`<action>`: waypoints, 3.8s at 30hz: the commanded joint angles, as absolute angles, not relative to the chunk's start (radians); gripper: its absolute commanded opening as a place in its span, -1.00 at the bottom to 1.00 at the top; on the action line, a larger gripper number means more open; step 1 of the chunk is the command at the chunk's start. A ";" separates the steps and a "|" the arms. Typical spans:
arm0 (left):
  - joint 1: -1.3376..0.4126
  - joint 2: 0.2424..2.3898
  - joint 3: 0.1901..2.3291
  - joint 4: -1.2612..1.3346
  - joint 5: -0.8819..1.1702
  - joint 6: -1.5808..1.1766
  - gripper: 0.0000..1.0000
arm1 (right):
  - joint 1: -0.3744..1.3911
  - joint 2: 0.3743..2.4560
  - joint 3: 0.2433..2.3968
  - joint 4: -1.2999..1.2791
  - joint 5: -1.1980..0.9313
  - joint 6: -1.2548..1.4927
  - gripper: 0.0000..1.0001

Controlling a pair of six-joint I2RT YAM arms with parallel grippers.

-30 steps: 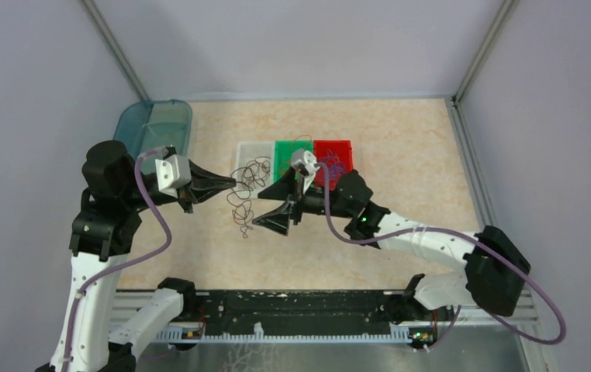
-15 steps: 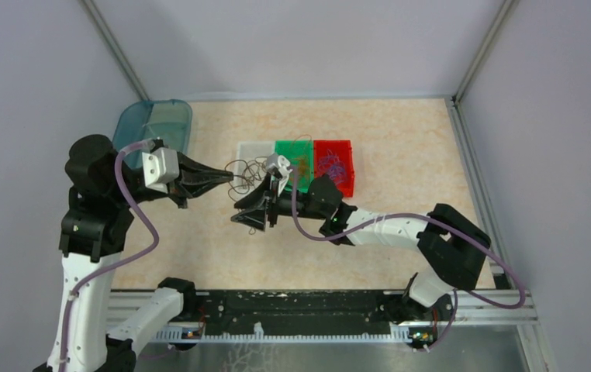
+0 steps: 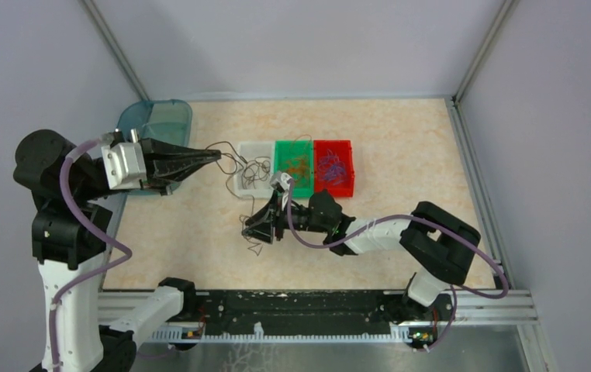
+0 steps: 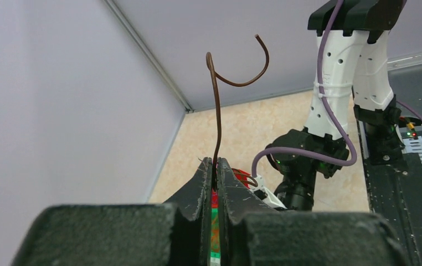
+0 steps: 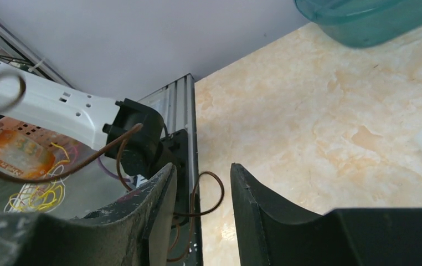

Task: Untangle the cables

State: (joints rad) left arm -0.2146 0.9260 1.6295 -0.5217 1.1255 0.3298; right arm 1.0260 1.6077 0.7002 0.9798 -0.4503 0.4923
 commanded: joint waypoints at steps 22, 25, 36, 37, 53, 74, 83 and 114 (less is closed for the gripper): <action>-0.220 1.015 1.773 -0.374 0.901 0.451 -0.88 | 1.040 1.501 0.555 0.873 -0.294 0.395 -0.03; -0.219 1.013 1.733 -0.379 0.861 0.507 -0.88 | 1.012 1.429 0.525 0.910 -0.261 0.475 0.15; -0.219 1.001 1.520 -0.354 0.826 0.516 -0.89 | 0.855 1.216 0.758 0.815 -0.328 0.628 0.34; -0.219 1.004 1.513 -0.356 0.823 0.519 -0.89 | 0.854 1.200 0.772 0.744 -0.298 0.597 0.34; -0.219 1.129 1.432 -0.310 0.740 0.599 -0.91 | 0.842 0.903 0.632 0.398 0.045 0.346 0.32; -0.219 1.351 1.288 -0.162 0.597 0.621 -0.90 | 0.825 0.676 0.496 0.154 0.299 0.331 0.35; -0.219 1.457 1.136 -0.242 0.471 0.625 -0.79 | 0.791 0.591 0.496 0.032 0.427 0.331 0.43; -0.122 1.285 1.137 -0.224 0.463 0.333 1.00 | 0.405 0.654 0.333 0.219 0.692 0.263 0.98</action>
